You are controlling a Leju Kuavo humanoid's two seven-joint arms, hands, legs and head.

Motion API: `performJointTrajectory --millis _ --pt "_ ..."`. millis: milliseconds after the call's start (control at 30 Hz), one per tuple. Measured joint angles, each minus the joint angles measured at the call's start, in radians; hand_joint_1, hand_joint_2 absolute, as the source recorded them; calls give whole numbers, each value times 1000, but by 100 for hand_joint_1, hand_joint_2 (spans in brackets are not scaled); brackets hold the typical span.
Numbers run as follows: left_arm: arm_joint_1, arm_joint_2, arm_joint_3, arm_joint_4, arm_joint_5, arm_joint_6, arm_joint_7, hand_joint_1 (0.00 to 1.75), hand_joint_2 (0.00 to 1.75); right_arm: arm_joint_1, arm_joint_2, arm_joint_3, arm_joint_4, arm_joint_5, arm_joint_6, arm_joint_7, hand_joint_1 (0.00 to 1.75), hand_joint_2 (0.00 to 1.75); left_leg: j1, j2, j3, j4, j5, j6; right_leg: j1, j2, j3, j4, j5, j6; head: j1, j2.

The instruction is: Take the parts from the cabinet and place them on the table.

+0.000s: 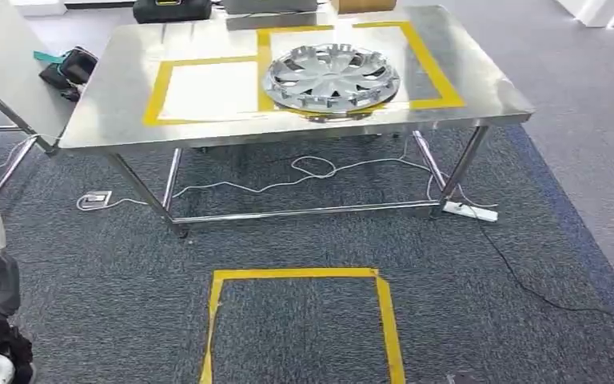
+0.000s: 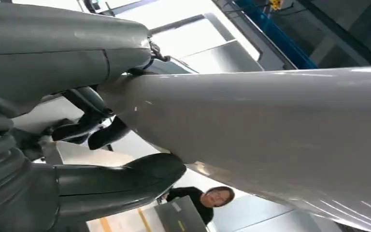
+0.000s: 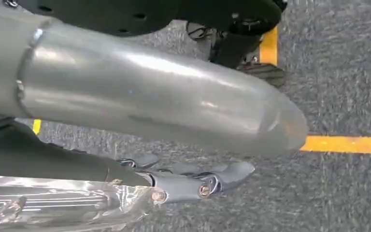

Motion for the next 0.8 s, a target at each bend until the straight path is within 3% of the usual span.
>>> performJointTrajectory --millis 33,67,100,133,167,200,233,267,333,367,400,433,500,533,567,600,633,667,700,767,800 --pt "1 0 0 0 0 0 0 175 175 2 0 0 0 0 0 0 0 0 0 0 -24 17 17 0 0 0 9 0 -8 1 0 0" --pt "1 0 0 0 0 1 0 175 175 4 0 0 0 1 0 0 0 0 0 0 -23 -10 57 2 0 1 20 0 -16 3 0 0" --pt "1 0 0 0 0 1 0 175 175 5 0 0 0 1 0 1 0 0 0 0 -3 -72 113 4 -1 2 34 0 -26 6 0 0" --pt "1 0 0 0 0 1 0 175 175 4 1 0 0 1 0 1 0 0 0 1 33 -170 179 7 -3 3 52 0 -37 9 0 0" --pt "1 0 0 0 0 1 0 175 175 4 1 0 0 1 0 1 0 0 0 7 65 -256 228 9 -4 4 61 -2 -50 16 -1 0" --pt "1 0 0 1 0 1 0 175 175 3 0 0 0 1 0 1 0 0 -5 11 78 -273 204 8 5 4 58 -3 -62 26 -1 0" --pt "0 0 0 0 0 1 0 175 175 0 0 0 0 1 0 1 0 0 -3 8 85 -291 189 19 6 6 58 -4 -69 30 -7 0" --pt "3 0 0 0 0 1 0 175 175 -1 0 0 0 1 0 2 0 0 -3 7 84 -295 185 23 7 4 67 -15 -70 33 2 0" --pt "3 0 1 0 1 2 0 175 175 0 0 0 0 1 0 3 0 0 -1 2 96 -296 176 38 5 2 93 -19 -69 47 4 0" --pt "6 0 2 0 1 2 0 175 175 -1 0 0 0 1 0 2 0 0 1 2 107 -300 171 45 4 0 75 10 -67 50 7 0" --pt "5 0 2 0 1 2 0 175 175 -4 0 0 0 1 0 2 0 0 1 2 116 -300 164 51 6 -1 41 76 -64 53 9 0" --pt "5 0 3 0 1 2 0 175 175 -4 1 0 0 1 1 2 0 0 0 3 123 -300 157 55 6 -1 -15 162 -76 54 12 0" --pt "5 0 3 0 1 2 0 175 175 1 1 0 0 1 0 2 0 0 -3 1 142 -300 137 60 6 -1 -113 289 -146 54 14 0" --pt "7 0 3 0 0 2 0 175 175 4 1 0 0 1 0 3 0 0 -3 -1 157 -300 125 61 9 -1 -146 309 -176 52 14 0" --pt "7 0 3 0 0 2 0 175 175 5 1 0 0 1 0 3 0 0 -3 -3 175 -300 111 61 10 -1 -159 290 -184 49 14 0" --pt "7 0 3 0 0 2 0 175 175 6 1 0 0 1 0 3 0 0 -3 -4 195 -300 98 60 12 -1 -156 244 -165 46 15 0" --pt "7 0 3 0 1 2 0 175 175 6 1 0 0 1 0 3 0 0 -3 -4 218 -300 82 58 13 -1 -142 173 -115 42 14 0" --pt "6 0 3 0 1 2 0 175 175 6 1 0 0 1 0 3 0 0 -3 -3 235 -301 67 54 14 -1 -128 99 -32 37 15 0" --pt "6 0 3 1 1 2 0 175 175 10 1 0 0 1 0 3 0 0 -5 -3 247 -302 54 50 14 -2 -125 41 74 34 15 0" --pt "5 0 3 2 0 2 0 175 175 9 1 0 1 2 0 4 0 0 -9 -8 266 -313 32 37 19 -3 -101 39 58 24 13 0" --pt "5 0 3 1 0 2 0 175 175 9 1 0 1 2 0 4 0 0 -9 -8 281 -312 42 30 18 -1 -105 31 58 18 15 0"
